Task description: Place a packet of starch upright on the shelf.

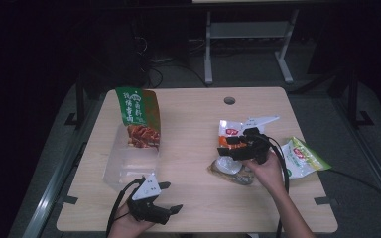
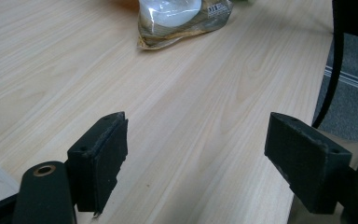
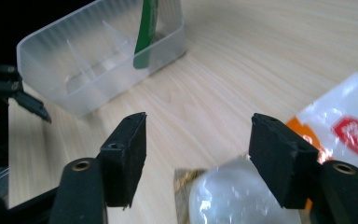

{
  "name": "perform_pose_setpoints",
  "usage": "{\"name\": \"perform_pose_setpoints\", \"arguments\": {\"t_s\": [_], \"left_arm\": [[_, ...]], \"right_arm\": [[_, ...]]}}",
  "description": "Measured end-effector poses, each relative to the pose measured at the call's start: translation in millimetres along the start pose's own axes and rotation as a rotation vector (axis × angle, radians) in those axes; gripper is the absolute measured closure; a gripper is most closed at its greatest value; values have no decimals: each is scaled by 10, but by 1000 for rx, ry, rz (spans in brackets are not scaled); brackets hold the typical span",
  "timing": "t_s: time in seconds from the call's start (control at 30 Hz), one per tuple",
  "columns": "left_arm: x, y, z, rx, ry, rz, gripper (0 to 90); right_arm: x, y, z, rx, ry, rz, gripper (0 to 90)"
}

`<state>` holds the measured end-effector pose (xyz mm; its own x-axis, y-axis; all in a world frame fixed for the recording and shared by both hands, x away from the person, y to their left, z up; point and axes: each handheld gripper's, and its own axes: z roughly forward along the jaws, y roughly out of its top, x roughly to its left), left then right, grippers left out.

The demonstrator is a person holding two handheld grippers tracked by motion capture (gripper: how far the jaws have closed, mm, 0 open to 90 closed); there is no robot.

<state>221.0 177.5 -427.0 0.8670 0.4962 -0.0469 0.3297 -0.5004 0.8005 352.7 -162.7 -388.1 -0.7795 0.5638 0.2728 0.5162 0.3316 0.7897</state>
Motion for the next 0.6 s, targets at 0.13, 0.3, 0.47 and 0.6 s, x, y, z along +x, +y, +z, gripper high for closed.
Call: {"name": "perform_pose_setpoints", "arguments": {"t_s": [0.13, 0.3, 0.47, 0.6], "left_arm": [[3, -5, 3, 4, 0, -1, 207], [-13, -5, 20, 5, 0, -5, 207], [-54, 16, 24, 10, -7, 13, 207], [-62, 18, 36, 5, -11, 5, 207]], "right_arm": [[13, -128, -74, 3, -13, -3, 358], [24, -286, -141, 4, -36, 7, 346], [54, -414, -191, 34, -66, 25, 343], [38, -405, -285, -9, -89, 26, 350]]}}
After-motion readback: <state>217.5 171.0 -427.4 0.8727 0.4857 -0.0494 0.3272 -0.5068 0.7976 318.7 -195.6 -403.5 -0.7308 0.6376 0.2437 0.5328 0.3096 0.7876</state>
